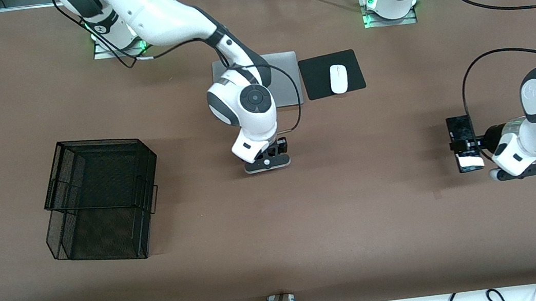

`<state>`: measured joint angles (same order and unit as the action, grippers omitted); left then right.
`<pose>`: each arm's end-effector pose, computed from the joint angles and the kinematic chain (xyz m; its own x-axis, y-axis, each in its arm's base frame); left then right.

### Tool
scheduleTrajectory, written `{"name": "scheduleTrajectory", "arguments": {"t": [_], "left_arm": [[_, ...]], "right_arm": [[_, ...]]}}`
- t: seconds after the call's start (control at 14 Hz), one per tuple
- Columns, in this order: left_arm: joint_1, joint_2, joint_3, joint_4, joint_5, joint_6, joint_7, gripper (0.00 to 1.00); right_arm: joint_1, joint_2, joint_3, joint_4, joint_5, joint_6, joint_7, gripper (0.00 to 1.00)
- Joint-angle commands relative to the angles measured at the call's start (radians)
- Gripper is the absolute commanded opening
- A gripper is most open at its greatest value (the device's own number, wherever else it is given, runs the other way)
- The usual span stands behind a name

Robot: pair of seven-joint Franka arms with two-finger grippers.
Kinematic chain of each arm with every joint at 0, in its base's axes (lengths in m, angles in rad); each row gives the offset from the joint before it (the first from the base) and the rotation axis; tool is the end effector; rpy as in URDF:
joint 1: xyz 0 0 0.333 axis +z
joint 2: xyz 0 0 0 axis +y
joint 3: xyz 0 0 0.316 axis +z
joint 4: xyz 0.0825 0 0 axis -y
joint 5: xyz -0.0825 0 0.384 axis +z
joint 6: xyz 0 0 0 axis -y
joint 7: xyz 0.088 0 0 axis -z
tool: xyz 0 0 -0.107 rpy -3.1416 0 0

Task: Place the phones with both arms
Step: 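Carry the flip phone into the organizer while the left gripper sets the smartphone mid-table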

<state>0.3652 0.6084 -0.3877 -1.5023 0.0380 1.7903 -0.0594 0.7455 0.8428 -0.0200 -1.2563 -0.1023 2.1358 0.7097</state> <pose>0.6705 0.0270 0.3130 0.9586 0.0298 -0.2830 0.0799 -0.9827 0.1669 0.5660 0.5013 0.2560 0.9926 0.0782 0.0926 0.0732 -0.9957 0.0563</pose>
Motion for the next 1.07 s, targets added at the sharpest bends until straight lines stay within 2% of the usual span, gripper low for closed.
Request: {"name": "scheduleTrajectory", "arguments": {"t": [0.0,0.14,0.21,0.29,0.43,0.57,0.64,0.79,0.86,0.93,1.0], "left_arm": [[-0.099,0.010,-0.002,0.022,-0.103,-0.029,-0.074,0.13],[-0.201,0.048,0.000,0.024,-0.164,0.010,-0.178,0.14],[-0.257,0.062,0.000,0.024,-0.167,0.077,-0.212,0.14],[-0.322,0.074,0.000,0.022,-0.170,0.156,-0.261,0.14],[-0.454,0.118,0.001,0.016,-0.167,0.315,-0.383,0.15],[-0.559,0.158,0.001,0.005,-0.170,0.481,-0.477,0.14],[-0.604,0.171,0.001,0.005,-0.168,0.532,-0.531,0.14],[-0.692,0.206,0.006,0.004,-0.161,0.622,-0.601,0.15],[-0.734,0.226,0.012,-0.001,-0.155,0.673,-0.624,0.23],[-0.764,0.237,0.018,-0.015,-0.155,0.717,-0.634,0.41],[-0.773,0.244,0.021,-0.030,-0.153,0.756,-0.638,0.99]], "right_arm": [[-0.079,-0.167,0.011,-0.038,0.015,-0.195,-0.064,0.05],[-0.159,-0.243,0.011,-0.049,0.065,-0.308,-0.157,0.05],[-0.210,-0.279,0.009,-0.072,0.094,-0.357,-0.214,0.05],[-0.257,-0.328,0.008,-0.124,0.099,-0.373,-0.272,0.05],[-0.331,-0.462,-0.027,-0.318,0.099,-0.323,-0.389,0.04],[-0.341,-0.585,-0.136,-0.521,0.101,-0.204,-0.539,0.02],[-0.341,-0.621,-0.190,-0.588,0.101,-0.162,-0.588,0.02],[-0.341,-0.630,-0.291,-0.646,0.101,-0.117,-0.673,0.02],[-0.341,-0.622,-0.331,-0.669,0.101,-0.076,-0.702,0.02],[-0.342,-0.611,-0.359,-0.698,0.101,-0.026,-0.722,0.02],[-0.347,-0.599,-0.373,-0.716,0.102,0.011,-0.727,0.02]]}}
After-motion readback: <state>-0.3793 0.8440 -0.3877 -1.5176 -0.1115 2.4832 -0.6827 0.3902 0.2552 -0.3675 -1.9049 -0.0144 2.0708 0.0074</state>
